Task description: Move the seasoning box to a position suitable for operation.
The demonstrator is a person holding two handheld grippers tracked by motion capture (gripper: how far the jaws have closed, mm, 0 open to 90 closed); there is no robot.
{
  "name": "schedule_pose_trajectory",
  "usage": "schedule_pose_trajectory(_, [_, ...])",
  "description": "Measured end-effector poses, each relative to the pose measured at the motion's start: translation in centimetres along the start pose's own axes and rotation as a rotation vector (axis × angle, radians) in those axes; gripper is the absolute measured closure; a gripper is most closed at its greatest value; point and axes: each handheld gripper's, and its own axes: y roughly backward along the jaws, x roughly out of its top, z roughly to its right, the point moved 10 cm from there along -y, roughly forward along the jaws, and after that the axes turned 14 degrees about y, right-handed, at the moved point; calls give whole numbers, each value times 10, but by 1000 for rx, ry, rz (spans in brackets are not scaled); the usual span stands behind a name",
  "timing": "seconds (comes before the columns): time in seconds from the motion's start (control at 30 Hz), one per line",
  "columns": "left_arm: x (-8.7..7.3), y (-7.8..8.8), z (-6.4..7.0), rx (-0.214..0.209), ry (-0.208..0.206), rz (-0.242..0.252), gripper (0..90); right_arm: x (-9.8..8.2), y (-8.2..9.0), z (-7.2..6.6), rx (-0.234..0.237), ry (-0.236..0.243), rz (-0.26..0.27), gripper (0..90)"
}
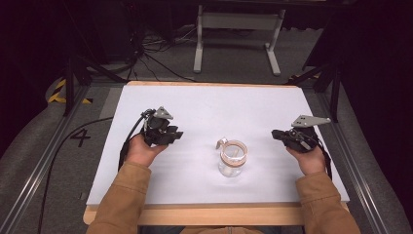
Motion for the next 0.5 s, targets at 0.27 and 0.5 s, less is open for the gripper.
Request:
schedule_pose_trajectory(0.27, [7,9,20,-68,-20,9,724,4,1,-6,22,6,10,857])
schedule_pose_trajectory(0.5, [11,10,42,-126,-66,0,782,4,1,-14,53,9,0,865])
